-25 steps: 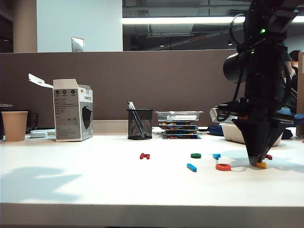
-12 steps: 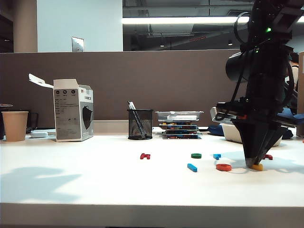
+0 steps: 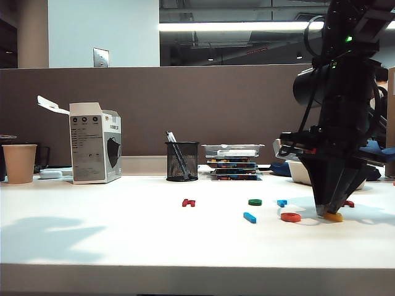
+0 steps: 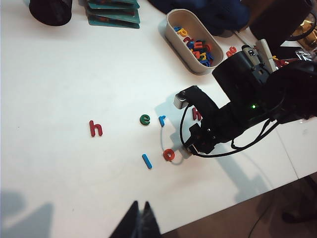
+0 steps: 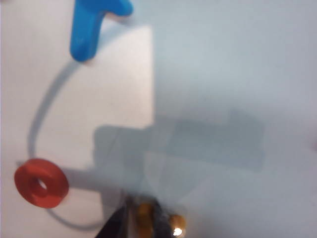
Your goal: Select the appropriate letters from the row of letter magnets placed on the table to arrange into the word "love".
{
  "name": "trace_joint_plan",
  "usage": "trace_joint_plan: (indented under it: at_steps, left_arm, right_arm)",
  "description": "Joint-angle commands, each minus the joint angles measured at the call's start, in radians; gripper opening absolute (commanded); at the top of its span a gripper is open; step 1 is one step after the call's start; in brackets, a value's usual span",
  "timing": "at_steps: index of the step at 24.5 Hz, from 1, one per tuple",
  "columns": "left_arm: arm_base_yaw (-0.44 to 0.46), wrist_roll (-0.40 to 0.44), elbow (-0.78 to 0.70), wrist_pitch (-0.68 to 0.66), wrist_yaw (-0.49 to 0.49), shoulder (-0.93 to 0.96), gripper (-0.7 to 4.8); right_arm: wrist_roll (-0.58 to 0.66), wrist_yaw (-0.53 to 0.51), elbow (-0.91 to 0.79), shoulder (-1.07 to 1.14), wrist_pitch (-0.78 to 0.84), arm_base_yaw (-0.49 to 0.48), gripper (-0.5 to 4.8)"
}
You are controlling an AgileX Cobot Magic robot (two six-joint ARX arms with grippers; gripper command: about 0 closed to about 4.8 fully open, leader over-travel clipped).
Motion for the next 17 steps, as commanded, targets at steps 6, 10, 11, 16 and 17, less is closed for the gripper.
trace_joint_plan:
  at_steps: [6, 10, 11, 16, 17]
  left_arm:
    - [-0.001, 0.004, 0.003, 0.009, -0.003, -0.003, -0.05]
    - [-0.001, 0.004, 0.003, 0.009, -0.003, -0.003, -0.05]
    - [-0.001, 0.004, 0.003, 0.009, -0.003, -0.003, -0.05]
    - [-0.001, 0.004, 0.003, 0.009, -0.003, -0.003, -0.05]
    - [-0.001, 0.004, 0.003, 0.009, -0.003, -0.003, -0.05]
  right_arm:
    - [0.004, -0.045, -0.011, -0.003, -0.003, 0.002, 0.68]
    - [0.004, -0.018, -0.011, -0.031, 0.01, 0.002, 0.68]
    - [0.004, -0.003, -0.011, -0.038, 0.014, 0.002, 0.68]
    - [0.004, 0.017, -0.01, -0.047, 0.029, 0.002, 0.68]
    - [0.004, 0.018, -0.01, -0.047, 0.029, 0.002, 0.68]
